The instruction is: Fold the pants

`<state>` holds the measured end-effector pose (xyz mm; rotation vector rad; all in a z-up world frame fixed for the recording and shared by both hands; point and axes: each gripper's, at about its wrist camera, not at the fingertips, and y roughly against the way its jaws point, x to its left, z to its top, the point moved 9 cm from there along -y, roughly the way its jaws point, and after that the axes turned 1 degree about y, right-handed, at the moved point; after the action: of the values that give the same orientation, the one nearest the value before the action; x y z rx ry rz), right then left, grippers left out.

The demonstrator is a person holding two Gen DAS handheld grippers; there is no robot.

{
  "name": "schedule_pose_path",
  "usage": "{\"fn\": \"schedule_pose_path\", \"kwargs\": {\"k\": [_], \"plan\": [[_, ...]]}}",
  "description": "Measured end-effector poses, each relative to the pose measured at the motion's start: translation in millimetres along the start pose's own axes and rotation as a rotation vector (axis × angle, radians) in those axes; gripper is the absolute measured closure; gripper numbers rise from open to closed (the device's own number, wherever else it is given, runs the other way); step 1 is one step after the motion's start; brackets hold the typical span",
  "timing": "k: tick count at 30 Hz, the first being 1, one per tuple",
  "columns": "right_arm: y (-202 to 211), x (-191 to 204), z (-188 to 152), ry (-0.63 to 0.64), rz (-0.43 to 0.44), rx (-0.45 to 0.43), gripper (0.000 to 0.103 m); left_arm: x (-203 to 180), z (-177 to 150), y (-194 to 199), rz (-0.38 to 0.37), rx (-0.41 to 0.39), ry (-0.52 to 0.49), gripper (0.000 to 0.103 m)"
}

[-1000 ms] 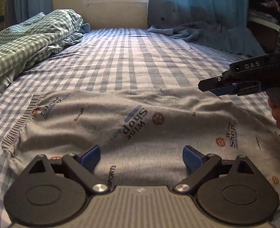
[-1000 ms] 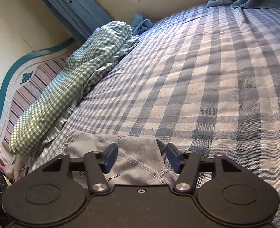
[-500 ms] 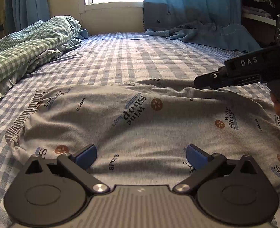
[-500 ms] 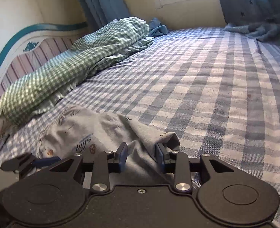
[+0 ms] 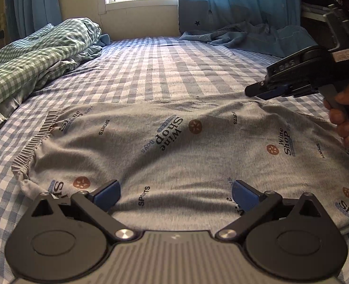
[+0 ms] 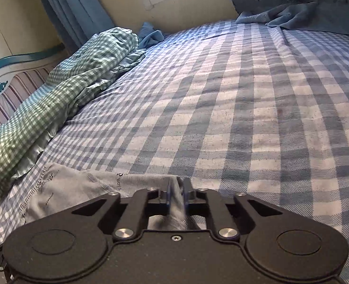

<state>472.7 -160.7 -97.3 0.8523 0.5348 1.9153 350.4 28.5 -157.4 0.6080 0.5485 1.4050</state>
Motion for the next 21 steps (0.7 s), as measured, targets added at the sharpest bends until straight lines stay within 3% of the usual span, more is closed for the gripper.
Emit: {"fn": "schedule_pose_path", "kwargs": {"k": [1,3,7,12,15,17,21], "plan": [[16,-2,-1,0.013,-0.007,-0.021,0.055,-1,1,2,0.005,0.012,0.001,0.0],[50,-11,-8,0.054,-0.049,-0.052,0.034,-5,5,8,0.005,0.02,0.003,0.0],[137,-43,-54,0.177,-0.243,-0.105,0.01,-29,11,19,-0.042,0.017,0.024,0.0],[216,-81,-142,0.252,-0.472,-0.135,0.005,-83,0,21,-0.095,0.054,-0.004,0.0],[245,-106,-184,0.258,-0.604,-0.143,0.005,-108,-18,20,-0.05,0.072,-0.087,0.001],[268,-133,-208,0.23,-0.708,-0.137,0.005,-112,-25,29,-0.012,0.023,-0.136,0.001],[328,-184,-240,0.102,-0.796,-0.189,0.003,-106,-30,39,-0.016,0.084,-0.092,0.0]]}}
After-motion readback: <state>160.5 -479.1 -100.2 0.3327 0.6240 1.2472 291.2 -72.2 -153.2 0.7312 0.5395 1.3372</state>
